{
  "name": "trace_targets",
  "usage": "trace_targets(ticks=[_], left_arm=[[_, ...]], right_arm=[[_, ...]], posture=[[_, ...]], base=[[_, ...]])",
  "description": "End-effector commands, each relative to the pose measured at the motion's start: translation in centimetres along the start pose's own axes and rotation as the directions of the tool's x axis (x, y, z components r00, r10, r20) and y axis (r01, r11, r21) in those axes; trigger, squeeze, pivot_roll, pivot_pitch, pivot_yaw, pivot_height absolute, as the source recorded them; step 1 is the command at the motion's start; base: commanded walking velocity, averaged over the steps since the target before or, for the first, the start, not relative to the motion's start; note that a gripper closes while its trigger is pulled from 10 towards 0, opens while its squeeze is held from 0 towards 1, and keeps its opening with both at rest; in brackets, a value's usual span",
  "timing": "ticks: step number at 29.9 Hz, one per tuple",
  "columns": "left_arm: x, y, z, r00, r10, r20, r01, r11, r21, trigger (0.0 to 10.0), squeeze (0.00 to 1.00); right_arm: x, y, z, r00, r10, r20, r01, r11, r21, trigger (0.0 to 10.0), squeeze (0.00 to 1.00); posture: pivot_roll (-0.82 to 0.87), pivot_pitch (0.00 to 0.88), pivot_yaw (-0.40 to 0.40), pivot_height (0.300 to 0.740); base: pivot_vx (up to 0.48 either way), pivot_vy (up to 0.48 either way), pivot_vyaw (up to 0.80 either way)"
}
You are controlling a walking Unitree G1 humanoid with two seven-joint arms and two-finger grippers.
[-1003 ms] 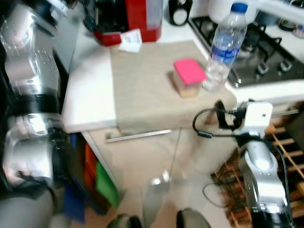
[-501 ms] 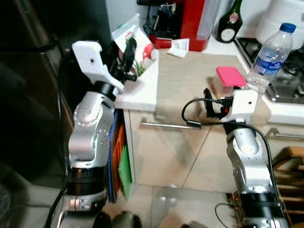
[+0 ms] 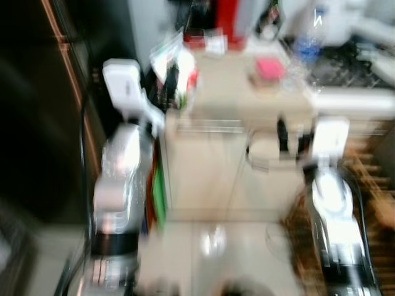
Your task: Restocking fridge
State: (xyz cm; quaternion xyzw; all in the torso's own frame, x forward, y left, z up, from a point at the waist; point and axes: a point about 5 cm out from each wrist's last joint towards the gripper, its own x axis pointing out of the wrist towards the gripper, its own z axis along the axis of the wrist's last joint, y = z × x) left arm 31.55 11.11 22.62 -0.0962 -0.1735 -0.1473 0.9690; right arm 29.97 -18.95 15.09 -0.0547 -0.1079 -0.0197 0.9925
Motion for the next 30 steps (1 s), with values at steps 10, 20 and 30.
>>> trace_targets(ticks=[10,20,30], left_arm=[[-0.4,0.2,-0.9,0.999,0.031,-0.034,-0.031,1.0,0.004,10.0,0.0],[-1.9,0.6,-3.2,0.992,0.051,-0.117,-0.05,0.999,0.014,10.0,0.0],[-3.8,0.6,-4.4,0.986,0.072,-0.148,-0.079,0.996,-0.041,10.0,0.0]], right_arm=[[0.6,0.2,0.4,1.0,0.011,0.019,-0.011,1.0,-0.01,10.0,0.0],[0.2,0.3,-0.3,1.0,0.026,-0.013,-0.026,1.0,-0.016,10.0,0.0],[0.1,0.4,-1.1,0.996,0.073,-0.054,-0.075,0.996,-0.039,10.0,0.0]], posture=[[-0.08,0.0,0.019,0.74],[-0.09,0.0,0.013,0.74],[-0.08,0.0,-0.017,0.74]], base=[[-0.372,-0.303,0.0],[-0.247,-0.214,0.0],[0.0,-0.24,0.0]])
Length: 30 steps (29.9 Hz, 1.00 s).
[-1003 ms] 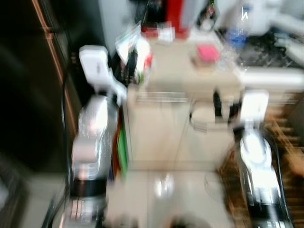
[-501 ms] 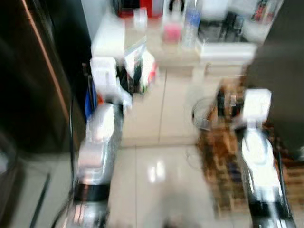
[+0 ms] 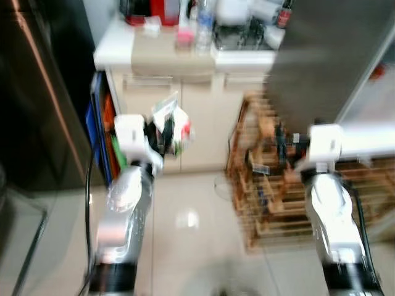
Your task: Restocking fridge
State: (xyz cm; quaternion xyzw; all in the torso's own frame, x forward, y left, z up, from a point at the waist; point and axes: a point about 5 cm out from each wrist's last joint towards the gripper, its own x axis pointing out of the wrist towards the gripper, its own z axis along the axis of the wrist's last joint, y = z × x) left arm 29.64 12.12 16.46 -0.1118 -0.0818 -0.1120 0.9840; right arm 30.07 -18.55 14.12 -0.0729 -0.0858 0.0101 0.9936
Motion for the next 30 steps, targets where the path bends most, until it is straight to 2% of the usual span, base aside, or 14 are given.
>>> trace_targets(ticks=[1,5,7,10,14,16,17,18,27,30], left_arm=[[0.2,-0.6,0.5,0.999,-0.021,0.024,0.021,1.0,-0.004,10.0,0.0],[0.3,-1.0,0.6,0.998,-0.046,0.032,0.046,0.999,0.004,10.0,0.0],[0.1,-1.4,0.7,0.997,-0.076,0.034,0.075,0.996,0.042,10.0,0.0],[0.1,-1.2,0.5,0.997,-0.074,0.022,0.073,0.996,0.054,10.0,0.0],[0.1,-0.4,0.1,0.999,-0.032,-0.003,0.032,0.998,0.063,10.0,0.0],[0.0,1.5,-0.8,0.996,0.072,-0.048,-0.069,0.995,0.069,10.0,0.0],[0.0,1.5,-0.8,0.996,0.072,-0.048,-0.069,0.995,0.069,10.0,0.0],[-0.2,2.4,-1.1,0.992,0.113,-0.061,-0.109,0.992,0.07,10.0,0.0],[0.4,2.0,-0.6,0.996,0.083,-0.038,-0.079,0.991,0.107,10.0,0.0],[0.8,2.2,-0.5,0.996,0.079,-0.037,-0.074,0.99,0.121,10.0,0.0]], right_arm=[[0.2,-0.1,-0.1,1.0,0.008,-0.013,-0.008,1.0,-0.01,10.0,0.0],[0.3,-0.2,-0.2,1.0,0.002,-0.015,-0.002,1.0,-0.008,10.0,0.0],[0.0,-0.1,-0.4,1.0,0.001,-0.024,-0.001,1.0,-0.005,10.0,0.0],[-0.2,0.0,-0.6,1.0,0.0,-0.03,0.0,1.0,-0.002,10.0,0.0],[-0.3,-0.1,-0.7,0.999,-0.005,-0.036,0.004,1.0,-0.002,10.0,0.0],[-0.3,-0.1,-0.8,0.999,-0.008,-0.038,0.007,1.0,-0.002,10.0,0.0],[-0.3,-0.1,-0.8,0.999,-0.008,-0.038,0.007,1.0,-0.002,10.0,0.0],[-0.3,0.0,-0.8,0.999,-0.007,-0.039,0.007,1.0,-0.001,10.0,0.0],[-0.2,-0.1,-1.0,0.999,-0.019,-0.04,0.019,1.0,-0.001,10.0,0.0],[-1.1,-0.5,-1.3,0.998,-0.03,-0.049,0.029,1.0,-0.006,10.0,0.0]], posture=[[-0.08,0.0,-0.017,0.74],[-0.08,0.0,-0.007,0.74],[-0.08,0.0,-0.003,0.74],[-0.08,0.0,-0.001,0.74],[-0.08,0.0,0.002,0.74],[-0.08,0.0,0.002,0.74],[-0.08,0.0,0.002,0.74],[-0.08,0.0,0.0,0.74],[-0.08,0.0,0.025,0.74],[-0.08,0.0,0.033,0.74]], base=[[0.0,-0.48,0.0],[0.0,-0.48,0.0],[0.0,-0.48,0.0],[0.0,-0.48,0.0],[0.0,-0.48,0.0],[0.0,-0.458,0.0],[0.0,-0.454,0.0],[0.0,-0.454,0.0],[0.0,-0.455,0.0],[0.0,-0.454,0.0]])
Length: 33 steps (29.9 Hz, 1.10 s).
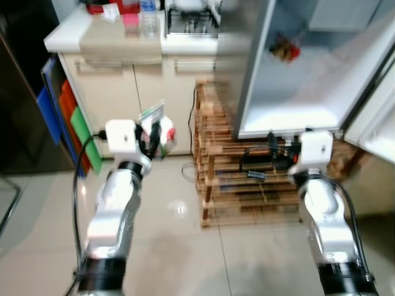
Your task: Restocking fridge
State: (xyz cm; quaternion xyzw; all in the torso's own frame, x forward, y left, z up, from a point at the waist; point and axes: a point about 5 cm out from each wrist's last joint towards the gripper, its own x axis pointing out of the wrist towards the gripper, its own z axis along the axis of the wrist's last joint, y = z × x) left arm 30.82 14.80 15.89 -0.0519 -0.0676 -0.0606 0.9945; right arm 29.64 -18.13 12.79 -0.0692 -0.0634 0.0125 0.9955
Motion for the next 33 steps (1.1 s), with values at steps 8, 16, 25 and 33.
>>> trace_targets(ticks=[8,16,25,33], left_arm=[[1.0,-1.1,-0.5,0.999,-0.038,0.0,0.038,0.999,-0.011,10.0,0.0],[1.4,-3.5,0.8,0.98,-0.18,0.082,0.185,0.981,-0.06,10.0,0.0],[1.9,-4.2,0.7,0.961,-0.269,0.066,0.273,0.959,-0.078,10.0,0.0],[1.7,-4.3,0.7,0.937,-0.344,0.05,0.347,0.937,-0.051,10.0,0.0]], right_arm=[[-2.1,-1.7,-1.2,0.996,-0.078,-0.043,0.077,0.997,-0.015,10.0,0.0],[-3.5,-1.2,-1.4,0.998,-0.016,-0.068,0.014,0.999,-0.032,10.0,0.0],[-4.0,-1.1,-1.1,0.997,-0.057,-0.057,0.056,0.998,-0.003,10.0,0.0],[-4.0,-0.6,-1.1,0.997,-0.047,-0.059,0.048,0.999,0.018,10.0,0.0]], posture=[[-0.12,0.0,0.04,0.74],[-0.15,0.0,0.037,0.74],[-0.18,0.0,0.096,0.74],[-0.15,0.0,0.105,0.74]], base=[[0.0,-0.201,0.0],[0.36,0.0,0.0],[0.48,0.0,0.0],[0.48,0.0,0.0]])
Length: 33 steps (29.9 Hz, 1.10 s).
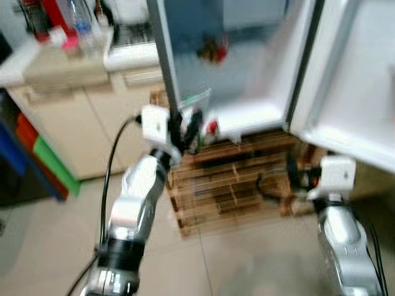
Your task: Restocking fridge
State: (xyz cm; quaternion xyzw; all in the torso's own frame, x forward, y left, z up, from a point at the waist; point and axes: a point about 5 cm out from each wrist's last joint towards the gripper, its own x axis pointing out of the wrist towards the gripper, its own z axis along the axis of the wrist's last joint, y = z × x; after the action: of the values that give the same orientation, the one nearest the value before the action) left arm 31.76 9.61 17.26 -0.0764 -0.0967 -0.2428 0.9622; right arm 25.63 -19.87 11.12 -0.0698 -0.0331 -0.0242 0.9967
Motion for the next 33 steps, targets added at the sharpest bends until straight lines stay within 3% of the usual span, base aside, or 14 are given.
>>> trace_targets(ticks=[1,10,12,15,24,27,33], left_arm=[[-0.3,0.8,0.1,1.0,0.014,-0.009,-0.014,1.0,0.013,10.0,0.0],[0.4,-1.2,-0.1,0.997,-0.082,-0.013,0.082,0.997,-0.001,10.0,0.0],[0.7,-2.2,-0.1,0.992,-0.127,-0.011,0.128,0.991,0.037,10.0,0.0],[0.8,-2.6,-0.3,0.993,-0.116,-0.031,0.118,0.991,0.06,10.0,0.0],[0.9,-3.2,-0.3,0.989,-0.144,-0.006,0.144,0.99,0.001,10.0,0.0],[1.2,-3.1,-0.5,0.993,-0.12,-0.019,0.12,0.993,-0.023,10.0,0.0],[1.9,-1.7,-0.9,0.999,0.012,-0.049,-0.011,1.0,0.005,10.0,0.0]], right_arm=[[0.2,0.9,0.2,1.0,0.023,0.005,-0.023,0.999,0.025,10.0,0.0],[0.5,1.1,0.3,0.999,0.048,0.004,-0.048,0.999,0.022,10.0,0.0],[0.5,1.2,0.3,0.998,0.056,0.001,-0.056,0.998,0.021,10.0,0.0],[0.5,1.2,0.3,0.998,0.058,0.001,-0.058,0.998,0.019,10.0,0.0],[0.4,1.1,0.3,0.998,0.06,-0.001,-0.06,0.998,0.011,10.0,0.0],[0.4,1.0,0.6,0.998,0.061,0.005,-0.061,0.998,0.005,10.0,0.0],[0.2,0.9,0.5,0.998,0.066,0.003,-0.066,0.998,-0.002,10.0,0.0]], posture=[[-0.15,0.0,0.103,0.74],[-0.14,0.0,0.079,0.74],[-0.14,0.0,0.078,0.74],[-0.15,0.0,0.078,0.74],[-0.16,0.0,0.082,0.74],[-0.17,0.0,0.081,0.74],[-0.18,0.0,0.08,0.74]], base=[[0.48,0.0,0.0],[0.479,0.0,0.0],[0.461,0.0,0.0],[0.0,0.0,0.0],[0.0,-0.155,0.0],[0.245,-0.41,0.0],[0.136,-0.196,0.0]])
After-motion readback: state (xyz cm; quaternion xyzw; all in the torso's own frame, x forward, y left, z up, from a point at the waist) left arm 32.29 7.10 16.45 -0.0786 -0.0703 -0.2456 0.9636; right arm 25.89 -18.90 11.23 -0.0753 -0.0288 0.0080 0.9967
